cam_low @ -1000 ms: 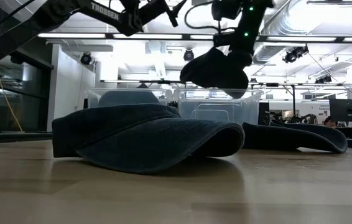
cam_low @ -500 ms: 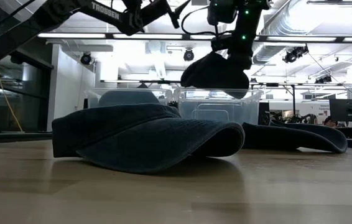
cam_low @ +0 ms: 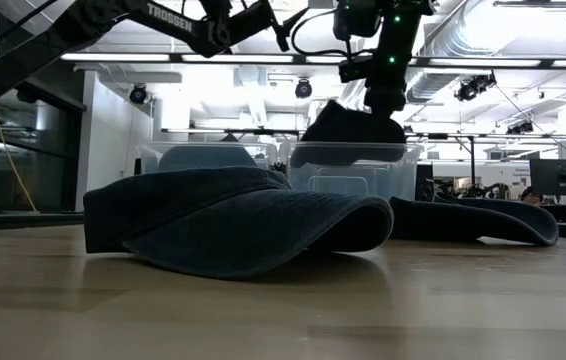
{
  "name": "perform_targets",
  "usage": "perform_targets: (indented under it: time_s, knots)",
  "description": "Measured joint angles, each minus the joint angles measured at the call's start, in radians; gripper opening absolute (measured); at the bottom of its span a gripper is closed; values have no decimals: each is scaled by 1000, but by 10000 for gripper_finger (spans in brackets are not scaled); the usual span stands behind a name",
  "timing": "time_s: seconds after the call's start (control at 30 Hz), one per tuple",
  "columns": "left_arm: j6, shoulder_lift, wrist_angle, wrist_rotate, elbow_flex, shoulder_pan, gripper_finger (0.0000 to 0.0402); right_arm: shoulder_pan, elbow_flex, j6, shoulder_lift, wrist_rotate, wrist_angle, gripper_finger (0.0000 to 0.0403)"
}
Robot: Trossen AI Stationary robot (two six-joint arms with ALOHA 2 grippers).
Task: Pick & Place hat
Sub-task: Put the top left blue cap into the right transparent bin, then put the top blue cap into the right transparent bin
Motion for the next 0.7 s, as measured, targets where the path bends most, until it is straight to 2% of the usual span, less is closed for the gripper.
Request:
perform_targets:
  time_s: [0.23,0.47,0.7]
  knots:
    - [0,0,0,-1,0,0,286,0,0,-1,0,-21,21,109]
    - [0,0,-1,-6,0,0,286,0,0,-16,-6,-157,16,165]
    - [0,0,-2,-5,0,0,286,1,0,-43,-25,-155,24,224]
